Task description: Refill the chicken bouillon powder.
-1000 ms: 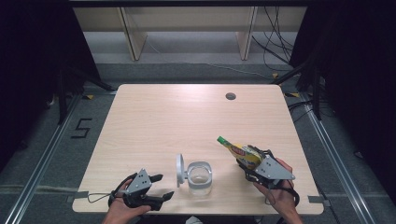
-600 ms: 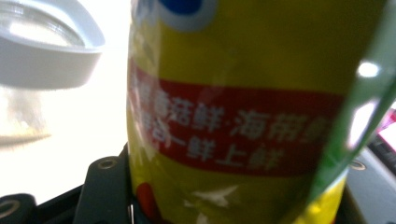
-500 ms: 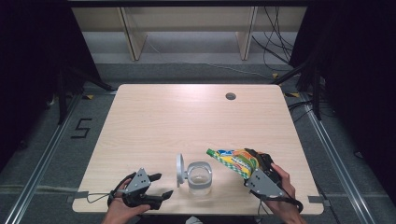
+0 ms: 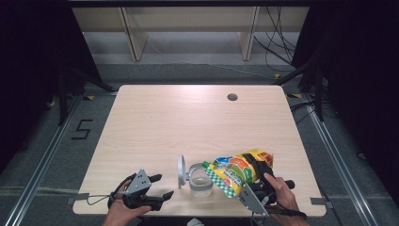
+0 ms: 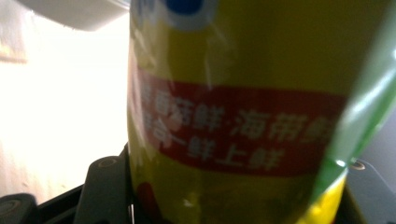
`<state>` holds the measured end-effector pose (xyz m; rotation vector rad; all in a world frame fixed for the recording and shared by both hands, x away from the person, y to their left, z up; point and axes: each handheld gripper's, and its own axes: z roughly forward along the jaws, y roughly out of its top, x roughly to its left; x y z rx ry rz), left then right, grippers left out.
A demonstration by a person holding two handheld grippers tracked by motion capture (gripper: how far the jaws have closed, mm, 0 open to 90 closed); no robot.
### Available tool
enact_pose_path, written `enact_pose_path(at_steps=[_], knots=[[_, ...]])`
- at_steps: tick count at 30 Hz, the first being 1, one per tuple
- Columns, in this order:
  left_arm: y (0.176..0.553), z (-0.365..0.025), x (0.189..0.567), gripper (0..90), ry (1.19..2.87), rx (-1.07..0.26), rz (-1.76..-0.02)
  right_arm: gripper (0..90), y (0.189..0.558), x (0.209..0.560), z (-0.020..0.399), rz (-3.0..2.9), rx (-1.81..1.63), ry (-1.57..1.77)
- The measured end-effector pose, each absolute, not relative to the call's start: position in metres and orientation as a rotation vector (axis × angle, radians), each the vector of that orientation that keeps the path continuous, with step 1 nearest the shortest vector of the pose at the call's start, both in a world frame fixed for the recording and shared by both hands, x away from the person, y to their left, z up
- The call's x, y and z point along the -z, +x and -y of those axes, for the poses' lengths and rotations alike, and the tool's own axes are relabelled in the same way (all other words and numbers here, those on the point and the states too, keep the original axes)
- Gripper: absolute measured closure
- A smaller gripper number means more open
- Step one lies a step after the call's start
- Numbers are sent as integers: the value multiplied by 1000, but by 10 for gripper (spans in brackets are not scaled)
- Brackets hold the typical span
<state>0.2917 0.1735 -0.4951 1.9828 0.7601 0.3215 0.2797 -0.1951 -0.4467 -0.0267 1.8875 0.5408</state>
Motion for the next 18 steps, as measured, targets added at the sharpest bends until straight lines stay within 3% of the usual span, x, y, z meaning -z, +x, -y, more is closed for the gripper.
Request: enact_pose_path(at_steps=[18], knots=[[293,-174,496,263,1981,-335,-767,435,267,448,175,-1779,-276,-302]])
